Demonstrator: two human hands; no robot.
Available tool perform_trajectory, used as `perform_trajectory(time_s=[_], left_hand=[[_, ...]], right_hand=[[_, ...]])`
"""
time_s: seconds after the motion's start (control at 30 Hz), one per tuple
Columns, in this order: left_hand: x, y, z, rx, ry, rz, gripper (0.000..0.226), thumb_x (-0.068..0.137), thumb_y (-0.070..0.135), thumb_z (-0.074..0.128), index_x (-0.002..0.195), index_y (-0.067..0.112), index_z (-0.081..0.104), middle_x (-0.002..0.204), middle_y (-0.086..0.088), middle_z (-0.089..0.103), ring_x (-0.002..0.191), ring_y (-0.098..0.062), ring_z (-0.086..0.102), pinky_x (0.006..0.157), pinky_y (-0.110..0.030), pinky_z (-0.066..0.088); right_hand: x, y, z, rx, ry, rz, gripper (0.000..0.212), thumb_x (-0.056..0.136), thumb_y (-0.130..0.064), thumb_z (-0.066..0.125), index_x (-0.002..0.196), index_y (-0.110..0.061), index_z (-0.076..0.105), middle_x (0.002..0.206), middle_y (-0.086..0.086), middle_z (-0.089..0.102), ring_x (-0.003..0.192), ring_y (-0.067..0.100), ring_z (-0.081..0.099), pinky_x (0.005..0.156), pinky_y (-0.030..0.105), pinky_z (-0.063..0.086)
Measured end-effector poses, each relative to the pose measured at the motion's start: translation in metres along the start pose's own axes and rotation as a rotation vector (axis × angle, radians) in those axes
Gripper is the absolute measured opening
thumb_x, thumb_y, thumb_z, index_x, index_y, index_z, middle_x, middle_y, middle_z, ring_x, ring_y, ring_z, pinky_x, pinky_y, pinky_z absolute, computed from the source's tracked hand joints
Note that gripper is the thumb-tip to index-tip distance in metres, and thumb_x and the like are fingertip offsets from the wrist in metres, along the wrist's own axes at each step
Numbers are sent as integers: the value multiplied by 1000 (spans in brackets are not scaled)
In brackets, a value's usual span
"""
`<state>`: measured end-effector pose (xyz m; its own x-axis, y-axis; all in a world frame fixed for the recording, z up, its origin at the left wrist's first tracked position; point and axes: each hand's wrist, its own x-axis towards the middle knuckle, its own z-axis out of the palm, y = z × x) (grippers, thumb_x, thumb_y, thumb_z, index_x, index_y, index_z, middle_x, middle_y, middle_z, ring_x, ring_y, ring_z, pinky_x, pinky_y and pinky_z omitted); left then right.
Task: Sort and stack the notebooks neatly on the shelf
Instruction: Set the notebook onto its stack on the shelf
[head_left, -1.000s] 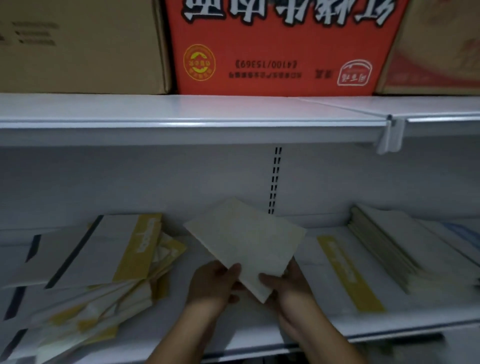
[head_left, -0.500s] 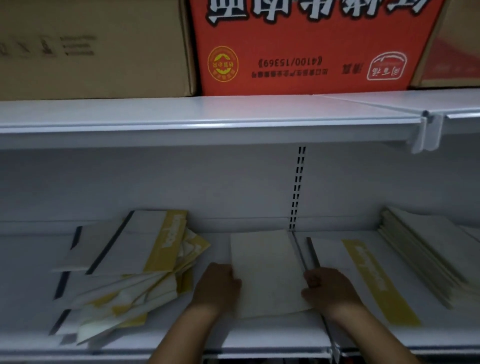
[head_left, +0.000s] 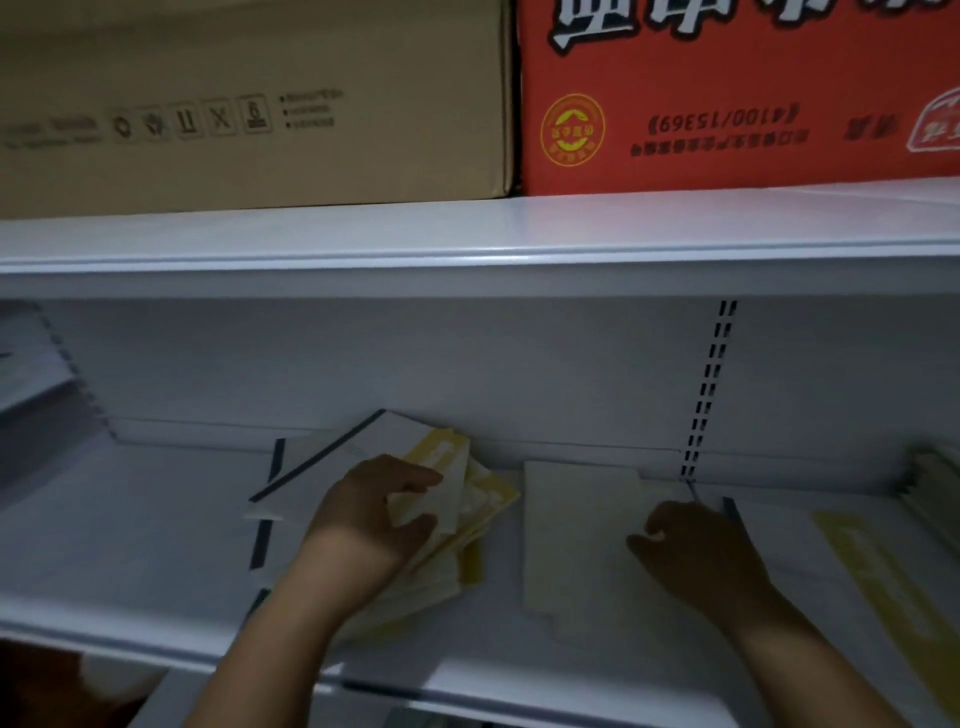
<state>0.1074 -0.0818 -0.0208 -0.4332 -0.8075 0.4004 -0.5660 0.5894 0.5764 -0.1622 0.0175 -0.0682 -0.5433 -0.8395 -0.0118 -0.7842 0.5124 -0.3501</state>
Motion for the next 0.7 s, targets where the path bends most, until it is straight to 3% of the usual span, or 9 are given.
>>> perform_trajectory(time_s=[0.07, 0.13, 0.2, 0.27, 0.37, 0.5, 0.6, 0.67, 0.7], left_hand=[[2, -17, -7, 247, -219, -134, 60, 72, 42, 72, 128, 32, 50, 131, 15, 46, 125, -7, 41, 99, -14, 31], [0, -27, -9, 383, -375, -199, 82, 70, 51, 69, 141, 31, 35, 149, 6, 29, 137, -12, 28, 110, -19, 22], [-3, -28, -8, 429, -384, -147, 79, 74, 45, 69, 142, 36, 30, 152, 9, 22, 140, -11, 23, 112, -20, 19], [-5, -27, -4, 460, -382, -93, 74, 79, 35, 67, 142, 40, 28, 152, 12, 20, 140, -9, 21, 113, -21, 21], [-5, -28, -2, 438, -372, -73, 64, 84, 22, 62, 139, 40, 34, 148, 13, 28, 138, -11, 27, 113, -25, 25], [-2, -26, 9, 206, -180, -81, 38, 84, 6, 61, 115, 29, 63, 128, -6, 58, 119, -22, 54, 99, -24, 38], [0, 8, 24, 91, 104, 108, 26, 83, 15, 56, 102, 7, 73, 102, -16, 71, 95, -21, 64, 80, -21, 43], [-2, 48, 42, 22, 118, 262, 37, 77, 21, 47, 95, 5, 74, 92, -14, 73, 87, -13, 58, 76, -18, 42], [-5, 64, 59, -7, 67, 345, 37, 75, 20, 45, 94, 8, 75, 92, -11, 74, 86, -12, 56, 77, -18, 42]], right_hand=[[-3, -12, 9, 75, 14, -87, 35, 89, -43, 50, 119, -26, 54, 126, 0, 54, 118, 17, 48, 96, 25, 37], [-8, -21, 22, 83, -50, -184, 46, 91, -41, 50, 134, -26, 44, 143, -1, 41, 132, 16, 36, 106, 23, 30], [-11, -25, 31, 5, -172, -225, 56, 92, -45, 45, 144, -30, 29, 157, -3, 16, 145, 16, 15, 115, 27, 17], [-15, -24, 33, -79, -266, -189, 60, 93, -50, 39, 147, -31, 21, 159, -2, 4, 147, 18, 4, 119, 32, 11], [-20, -13, 27, -136, -318, -94, 62, 93, -53, 37, 148, -31, 20, 159, -2, 3, 147, 19, 4, 119, 36, 13], [-31, 2, 14, -134, -327, -57, 63, 91, -54, 40, 147, -30, 24, 159, -2, 6, 146, 19, 8, 118, 35, 14], [-38, -3, -1, 216, -311, -15, 66, 87, -58, 46, 143, -25, 34, 153, -3, 29, 139, 16, 29, 113, 26, 21], [-41, -8, -16, 841, -370, 104, 61, 82, -60, 48, 131, -24, 47, 136, 5, 52, 116, 21, 57, 107, 33, 39], [-42, -9, -25, 1148, -389, 169, 43, 86, -55, 48, 118, -25, 52, 125, 10, 60, 98, 24, 66, 94, 39, 50]])
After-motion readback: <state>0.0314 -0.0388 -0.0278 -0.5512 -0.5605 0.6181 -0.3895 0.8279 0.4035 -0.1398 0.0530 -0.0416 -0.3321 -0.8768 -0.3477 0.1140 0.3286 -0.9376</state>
